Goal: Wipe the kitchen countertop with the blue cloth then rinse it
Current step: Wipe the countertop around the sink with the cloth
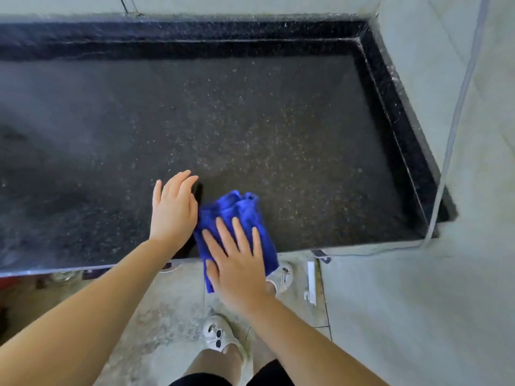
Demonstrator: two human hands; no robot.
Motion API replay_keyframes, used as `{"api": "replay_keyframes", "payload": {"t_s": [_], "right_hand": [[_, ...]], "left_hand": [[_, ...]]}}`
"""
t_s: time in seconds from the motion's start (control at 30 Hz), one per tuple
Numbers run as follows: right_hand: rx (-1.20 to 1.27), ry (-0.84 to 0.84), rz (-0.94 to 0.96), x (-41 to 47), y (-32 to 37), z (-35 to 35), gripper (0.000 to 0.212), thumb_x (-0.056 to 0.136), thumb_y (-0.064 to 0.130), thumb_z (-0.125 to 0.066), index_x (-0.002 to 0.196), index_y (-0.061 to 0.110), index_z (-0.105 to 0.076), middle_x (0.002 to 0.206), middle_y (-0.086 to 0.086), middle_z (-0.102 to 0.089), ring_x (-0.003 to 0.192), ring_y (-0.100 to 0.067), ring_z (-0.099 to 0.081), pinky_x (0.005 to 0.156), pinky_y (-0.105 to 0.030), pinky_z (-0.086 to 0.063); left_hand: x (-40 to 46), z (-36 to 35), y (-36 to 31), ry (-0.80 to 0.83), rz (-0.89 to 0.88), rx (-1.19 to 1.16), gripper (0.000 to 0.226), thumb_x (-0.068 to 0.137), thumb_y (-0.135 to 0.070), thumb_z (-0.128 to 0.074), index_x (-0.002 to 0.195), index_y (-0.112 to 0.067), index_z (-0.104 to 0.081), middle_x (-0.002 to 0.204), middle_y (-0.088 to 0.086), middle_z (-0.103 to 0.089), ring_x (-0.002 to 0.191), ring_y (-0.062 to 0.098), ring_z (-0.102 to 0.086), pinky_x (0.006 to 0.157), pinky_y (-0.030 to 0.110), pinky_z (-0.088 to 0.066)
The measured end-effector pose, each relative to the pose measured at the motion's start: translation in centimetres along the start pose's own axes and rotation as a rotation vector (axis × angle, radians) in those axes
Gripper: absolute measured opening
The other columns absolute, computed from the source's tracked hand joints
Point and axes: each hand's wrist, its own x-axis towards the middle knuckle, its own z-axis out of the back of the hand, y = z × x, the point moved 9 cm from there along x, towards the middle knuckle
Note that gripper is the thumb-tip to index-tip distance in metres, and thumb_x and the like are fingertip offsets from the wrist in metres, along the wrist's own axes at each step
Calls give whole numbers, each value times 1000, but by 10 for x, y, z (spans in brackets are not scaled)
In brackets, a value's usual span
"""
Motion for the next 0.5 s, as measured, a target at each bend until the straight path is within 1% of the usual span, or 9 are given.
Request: {"api": "replay_keyframes", "payload": {"t_s": [0.07, 0.13, 0.23, 0.27, 0.33, 0.37, 0.4, 0.43, 0.5], "right_hand": [[13, 75, 179, -4, 20, -8, 48, 88, 39, -39, 136, 33, -45, 146, 6, -41, 136, -22, -36, 110, -46, -19], [18, 63, 183, -1, -15, 1, 47, 88, 38, -38, 133, 32, -49, 143, 7, -46, 131, -21, -44, 108, -44, -22], [-78, -20, -113, 21, -131, 26, 52, 90, 40, -29, 135, 25, -49, 143, -1, -47, 130, -31, -45, 105, -52, -31], [-93, -16, -250, 33, -173, 35, 55, 90, 42, -26, 138, 24, -44, 147, -3, -41, 134, -33, -39, 106, -55, -29], [-29, 46, -561, 60, -233, 48, 56, 94, 45, -25, 147, 27, -28, 156, -2, -20, 143, -31, -16, 112, -58, -16], [23, 65, -679, 74, -240, 50, 58, 95, 48, -27, 149, 29, -20, 158, -1, -11, 145, -30, -5, 113, -58, -8], [51, 53, -734, 90, -230, 48, 59, 94, 51, -28, 149, 31, -16, 159, 0, -5, 145, -30, 0, 114, -58, -4], [49, 40, -695, 106, -204, 43, 60, 94, 52, -28, 149, 32, -16, 159, -1, -6, 145, -30, 0, 113, -58, -3], [-11, -64, -414, 125, -117, 30, 56, 92, 50, -31, 145, 33, -31, 156, -2, -22, 143, -31, -15, 112, -59, -11]], "left_hand": [[-7, 14, 26, -14, 75, -11, 38, 91, 1, -42, 127, -3, -51, 140, 13, -45, 132, 27, -37, 115, 47, -12], [-11, 20, 43, 19, 108, 15, 37, 92, -3, -41, 128, -4, -51, 141, 12, -43, 133, 27, -35, 115, 46, -13], [-11, 16, 50, 57, 101, 53, 33, 94, -7, -42, 125, -4, -54, 140, 13, -45, 132, 29, -36, 115, 47, -15], [-9, 15, 51, 45, 102, 47, 31, 93, -7, -44, 122, -3, -56, 138, 14, -46, 130, 31, -37, 115, 48, -16], [0, 15, 50, 11, 106, 35, 29, 93, -7, -45, 119, -4, -57, 137, 13, -48, 130, 31, -39, 114, 48, -15], [6, 15, 50, -5, 104, 34, 29, 94, -8, -45, 120, -5, -57, 138, 13, -47, 130, 29, -38, 114, 48, -14], [14, 16, 51, -21, 109, 30, 30, 94, -9, -44, 121, -6, -56, 139, 12, -45, 132, 28, -37, 115, 47, -13], [24, 16, 54, -39, 127, 21, 31, 95, -10, -43, 123, -6, -54, 141, 11, -43, 133, 27, -35, 115, 46, -12], [48, 18, 66, -71, 200, 11, 32, 96, -12, -40, 125, -7, -52, 142, 11, -41, 134, 26, -33, 116, 45, -12]]}}
